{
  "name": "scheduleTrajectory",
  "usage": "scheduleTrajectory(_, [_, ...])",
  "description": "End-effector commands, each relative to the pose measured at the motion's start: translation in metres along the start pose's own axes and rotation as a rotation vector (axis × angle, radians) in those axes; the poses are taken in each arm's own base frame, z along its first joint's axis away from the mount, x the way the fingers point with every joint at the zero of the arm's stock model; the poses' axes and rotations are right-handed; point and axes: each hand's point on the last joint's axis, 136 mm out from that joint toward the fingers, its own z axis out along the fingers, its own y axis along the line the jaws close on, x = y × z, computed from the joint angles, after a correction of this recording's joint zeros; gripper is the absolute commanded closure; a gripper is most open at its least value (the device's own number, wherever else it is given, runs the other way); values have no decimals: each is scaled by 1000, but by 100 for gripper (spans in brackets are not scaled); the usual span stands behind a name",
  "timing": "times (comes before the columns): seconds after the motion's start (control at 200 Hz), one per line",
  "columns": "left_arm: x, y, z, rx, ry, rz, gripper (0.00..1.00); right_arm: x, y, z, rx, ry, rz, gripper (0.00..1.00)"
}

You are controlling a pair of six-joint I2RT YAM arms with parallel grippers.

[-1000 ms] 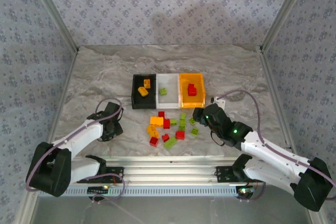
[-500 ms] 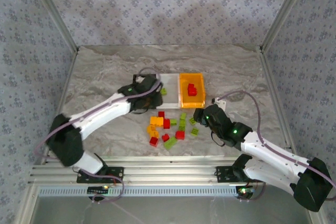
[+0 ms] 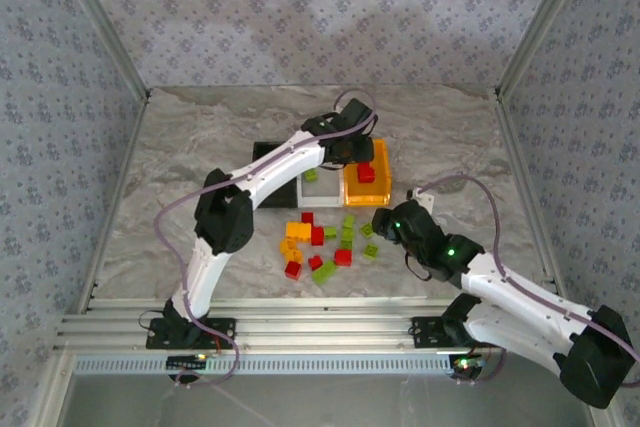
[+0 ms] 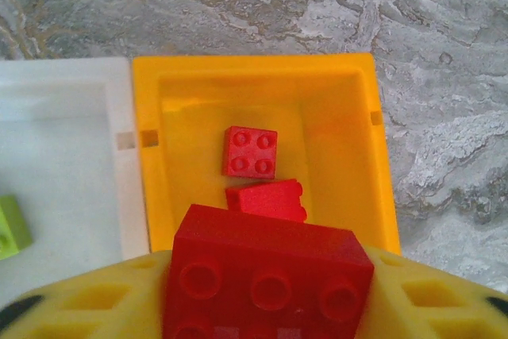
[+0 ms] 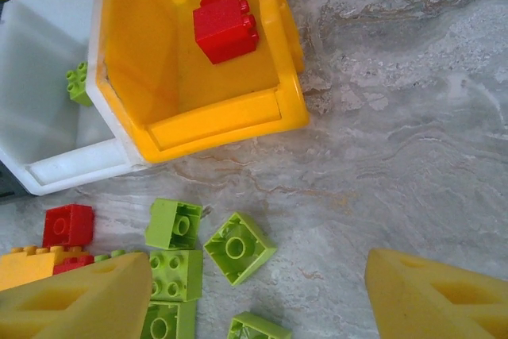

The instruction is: Sort the legos into containers by color

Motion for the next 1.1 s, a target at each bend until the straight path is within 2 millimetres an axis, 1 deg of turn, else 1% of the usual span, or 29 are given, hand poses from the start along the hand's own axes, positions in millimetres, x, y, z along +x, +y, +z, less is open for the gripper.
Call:
scheduleTrajectory(0.0, [4,-1,-3,-27,37,29,32,2,-10,-3,28,6,21,25])
scheduleTrajectory(0.08, [-2,-8,-8,-4,23,22,23,3,-9,-3,26,10,19,25])
scheduleTrajectory(0.16, [-12,-16,-21,27,0,17,20,4,-10,-2,29,16,17,25])
scheduleTrajectory(0.235, [-22,-24,-43,58,-34,22,18,7,-11,0,34,27,12,25])
scheduleTrajectory(0.32, [-26,-30,-71,91,-73,37,17,15,-13,4,39,55,0,26])
scheduleTrajectory(0.42, [-18,-29,-104,137,-110,52,15,28,-12,10,38,99,-16,26])
scheduleTrajectory(0.425, [-19,-30,-109,147,-119,51,14,29,-12,10,39,101,-16,26])
scheduleTrajectory(0.44, [-15,-28,-111,150,-121,53,14,32,-12,12,42,111,-20,26])
scheduleTrajectory(0.445, [-16,-29,-116,159,-130,53,14,33,-12,12,42,113,-21,26])
scheduleTrajectory(0.47, [-5,-20,-119,150,-120,57,13,36,-12,14,45,124,-30,26])
scheduleTrajectory(0.495, [-1,-18,-126,167,-140,53,12,40,-12,16,49,136,-38,25])
scheduleTrajectory(0.51, [0,-17,-133,180,-154,50,12,42,-11,16,51,140,-41,25])
scheduleTrajectory(0.52, [5,-13,-132,177,-149,50,12,44,-11,17,54,145,-47,25])
scheduleTrajectory(0.535, [8,-10,-137,183,-157,48,12,46,-11,18,55,150,-52,25])
scheduleTrajectory(0.595, [28,13,-148,168,-173,47,10,55,-8,21,65,171,-79,25])
scheduleTrajectory(0.61, [30,18,-153,167,-184,46,9,57,-8,22,69,175,-85,25])
scheduleTrajectory(0.62, [36,24,-151,155,-179,46,9,57,-8,22,70,176,-87,25])
scheduleTrajectory(0.64, [43,34,-153,142,-180,46,9,60,-7,23,76,183,-98,25])
scheduleTrajectory(0.65, [43,38,-158,140,-189,44,8,61,-7,23,77,185,-100,25])
scheduleTrajectory(0.665, [50,47,-156,122,-185,44,7,63,-7,24,82,190,-107,25])
scheduleTrajectory(0.72, [66,76,-163,76,-198,34,5,70,-7,27,99,203,-126,25])
scheduleTrajectory(0.76, [81,99,-164,39,-196,23,3,73,-7,29,116,210,-139,25])
scheduleTrajectory(0.82, [100,127,-166,0,-199,-7,1,78,-8,33,142,220,-156,25])
scheduleTrajectory(0.88, [116,150,-168,-21,-211,-36,1,80,-7,37,167,224,-172,26])
scheduleTrajectory(0.955, [131,172,-170,-37,-228,-78,0,83,-6,42,192,230,-196,26])
scheduleTrajectory(1.015, [138,183,-172,-41,-241,-103,1,86,-6,45,210,239,-205,27])
scheduleTrajectory(1.094, [143,194,-174,-54,-257,-120,0,89,-7,50,233,247,-216,28])
